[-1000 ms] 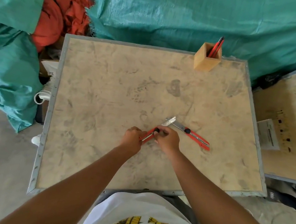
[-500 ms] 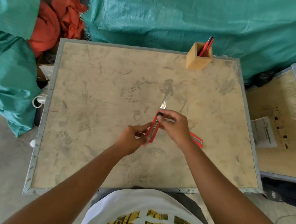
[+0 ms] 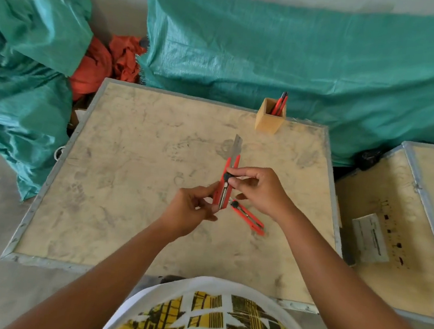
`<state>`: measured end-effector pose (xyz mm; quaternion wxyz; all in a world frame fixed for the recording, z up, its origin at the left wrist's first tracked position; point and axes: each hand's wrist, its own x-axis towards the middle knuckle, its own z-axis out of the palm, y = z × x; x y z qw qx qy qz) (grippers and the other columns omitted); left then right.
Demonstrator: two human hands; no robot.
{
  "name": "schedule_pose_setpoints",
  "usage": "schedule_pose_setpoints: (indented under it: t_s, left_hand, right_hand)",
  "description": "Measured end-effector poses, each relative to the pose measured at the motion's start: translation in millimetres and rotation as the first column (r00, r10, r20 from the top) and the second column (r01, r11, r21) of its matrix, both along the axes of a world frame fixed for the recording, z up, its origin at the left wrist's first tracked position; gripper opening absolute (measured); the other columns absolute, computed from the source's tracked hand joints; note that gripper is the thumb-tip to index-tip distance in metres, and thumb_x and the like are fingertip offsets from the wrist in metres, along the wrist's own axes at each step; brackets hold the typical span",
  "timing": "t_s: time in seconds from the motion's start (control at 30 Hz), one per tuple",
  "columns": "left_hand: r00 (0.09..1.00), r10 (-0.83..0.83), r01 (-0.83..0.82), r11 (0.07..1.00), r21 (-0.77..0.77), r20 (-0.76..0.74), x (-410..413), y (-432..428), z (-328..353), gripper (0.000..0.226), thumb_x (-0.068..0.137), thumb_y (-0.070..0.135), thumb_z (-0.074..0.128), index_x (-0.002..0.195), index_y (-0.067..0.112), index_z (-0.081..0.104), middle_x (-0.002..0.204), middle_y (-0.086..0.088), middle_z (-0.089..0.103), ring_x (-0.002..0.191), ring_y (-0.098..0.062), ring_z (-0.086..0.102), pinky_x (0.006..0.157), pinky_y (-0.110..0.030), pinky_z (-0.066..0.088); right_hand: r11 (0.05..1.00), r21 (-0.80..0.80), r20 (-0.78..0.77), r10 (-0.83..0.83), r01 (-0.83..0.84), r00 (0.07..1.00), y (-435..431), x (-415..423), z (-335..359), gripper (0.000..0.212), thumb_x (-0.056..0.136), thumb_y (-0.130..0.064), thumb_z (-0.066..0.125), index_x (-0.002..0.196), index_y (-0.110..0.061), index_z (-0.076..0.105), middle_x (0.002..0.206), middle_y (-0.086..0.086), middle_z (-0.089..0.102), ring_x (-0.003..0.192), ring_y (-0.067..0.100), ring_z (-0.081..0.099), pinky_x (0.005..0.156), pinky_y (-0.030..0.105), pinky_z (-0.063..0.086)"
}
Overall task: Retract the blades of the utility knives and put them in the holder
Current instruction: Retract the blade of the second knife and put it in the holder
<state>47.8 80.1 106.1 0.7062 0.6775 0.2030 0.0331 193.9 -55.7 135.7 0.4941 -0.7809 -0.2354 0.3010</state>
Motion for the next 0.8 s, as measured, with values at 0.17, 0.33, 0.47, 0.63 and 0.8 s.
schedule_pose_setpoints:
  t_s: [0.17, 0.33, 0.47, 0.63, 0.8]
  left_hand:
    - [0.997, 0.064, -0.064, 0.998, -0.001, 0.034, 2.4, -15.8, 12.0, 0.050, 0.088, -0.005, 0.065, 0.124, 0.029, 0.064, 0.108, -0.011, 0.068, 0.073, -0.017, 0.056, 0.076, -0.037, 0.063]
    - [0.995, 0.096, -0.096, 0.995, 0.000, 0.036, 3.0, -22.3, 28.1, 0.046, 0.088, -0.002, 0.066, 0.130, 0.016, 0.062, 0.109, -0.013, 0.068, 0.068, -0.015, 0.055, 0.075, -0.037, 0.063]
    - [0.993, 0.103, -0.102, 0.994, -0.025, 0.062, 0.3, -20.3, 36.7, 0.045, 0.088, -0.002, 0.066, 0.129, 0.015, 0.063, 0.111, -0.018, 0.068, 0.063, -0.009, 0.055, 0.076, -0.037, 0.063]
    - [0.991, 0.093, -0.094, 0.996, 0.008, 0.094, 0.0, -15.0, 42.4, 0.046, 0.086, -0.002, 0.068, 0.127, 0.019, 0.064, 0.112, -0.021, 0.067, 0.069, -0.014, 0.057, 0.074, -0.037, 0.062]
    - [0.992, 0.048, -0.053, 0.998, 0.044, 0.117, 4.5, -11.0, 46.7, 0.045, 0.087, -0.001, 0.068, 0.128, 0.018, 0.064, 0.111, -0.022, 0.066, 0.063, -0.007, 0.056, 0.074, -0.039, 0.063]
  right_hand:
    - [0.975, -0.129, 0.168, 0.202, -0.182, 0.965, -15.0, 7.9, 24.8, 0.024, 0.086, -0.017, 0.079, 0.109, -0.024, 0.080, 0.118, -0.006, 0.069, 0.108, 0.009, 0.064, 0.095, 0.025, 0.051]
    - [0.943, -0.219, 0.210, 0.298, -0.252, 0.931, -19.7, 9.2, 37.4, 0.024, 0.082, -0.024, 0.083, 0.105, -0.029, 0.081, 0.135, -0.007, 0.056, 0.129, 0.011, 0.051, 0.103, 0.030, 0.044]
    - [0.947, -0.190, 0.253, 0.303, -0.260, 0.919, -19.1, 2.4, 45.2, 0.030, 0.087, -0.021, 0.079, 0.115, -0.030, 0.077, 0.135, -0.006, 0.054, 0.126, 0.008, 0.049, 0.091, 0.013, 0.037]
    - [0.976, -0.138, 0.324, 0.205, -0.168, 0.924, -17.0, -7.2, 47.3, 0.022, 0.080, -0.028, 0.084, 0.102, -0.028, 0.078, 0.127, -0.008, 0.059, 0.120, 0.009, 0.055, 0.084, 0.012, 0.038]
    - [0.977, -0.133, 0.315, 0.202, -0.168, 0.927, -20.0, -8.1, 55.2, 0.031, 0.083, -0.030, 0.081, 0.113, -0.034, 0.075, 0.126, -0.016, 0.057, 0.108, -0.003, 0.053, 0.081, 0.009, 0.038]
